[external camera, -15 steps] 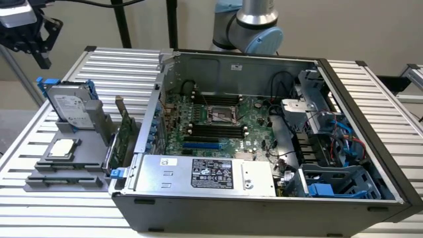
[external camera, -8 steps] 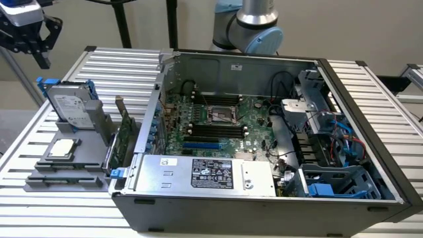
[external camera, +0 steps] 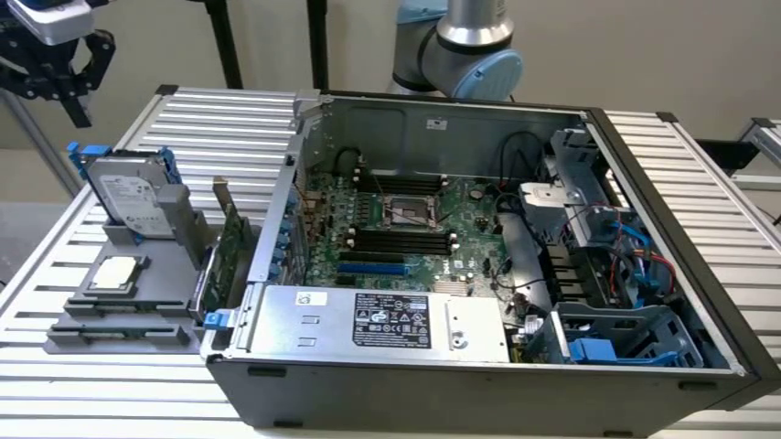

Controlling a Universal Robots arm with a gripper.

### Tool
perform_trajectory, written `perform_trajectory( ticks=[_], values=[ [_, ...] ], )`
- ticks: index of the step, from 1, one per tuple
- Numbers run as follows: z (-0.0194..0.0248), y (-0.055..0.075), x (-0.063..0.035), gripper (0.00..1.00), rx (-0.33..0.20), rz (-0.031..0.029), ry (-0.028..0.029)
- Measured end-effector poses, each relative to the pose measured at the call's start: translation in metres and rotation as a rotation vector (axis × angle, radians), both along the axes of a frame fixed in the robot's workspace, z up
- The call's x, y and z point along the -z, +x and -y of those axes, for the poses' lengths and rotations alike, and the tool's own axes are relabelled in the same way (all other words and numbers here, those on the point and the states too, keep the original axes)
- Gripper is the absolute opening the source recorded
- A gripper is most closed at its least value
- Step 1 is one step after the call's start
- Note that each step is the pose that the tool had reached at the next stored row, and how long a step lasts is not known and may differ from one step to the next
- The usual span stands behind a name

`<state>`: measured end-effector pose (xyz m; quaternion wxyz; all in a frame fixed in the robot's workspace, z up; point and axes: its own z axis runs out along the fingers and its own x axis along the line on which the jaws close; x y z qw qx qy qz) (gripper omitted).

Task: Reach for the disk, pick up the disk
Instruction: 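Pick up the disk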

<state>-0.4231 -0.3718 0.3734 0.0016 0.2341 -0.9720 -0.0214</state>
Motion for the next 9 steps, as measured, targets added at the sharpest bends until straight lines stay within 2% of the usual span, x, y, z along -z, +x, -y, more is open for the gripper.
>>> perform_trajectory(
  ticks=[9],
  values=[
    [0.0000,0.0000,0.0003,0.11,-0.164,-0.0001,0.0022]
  ],
)
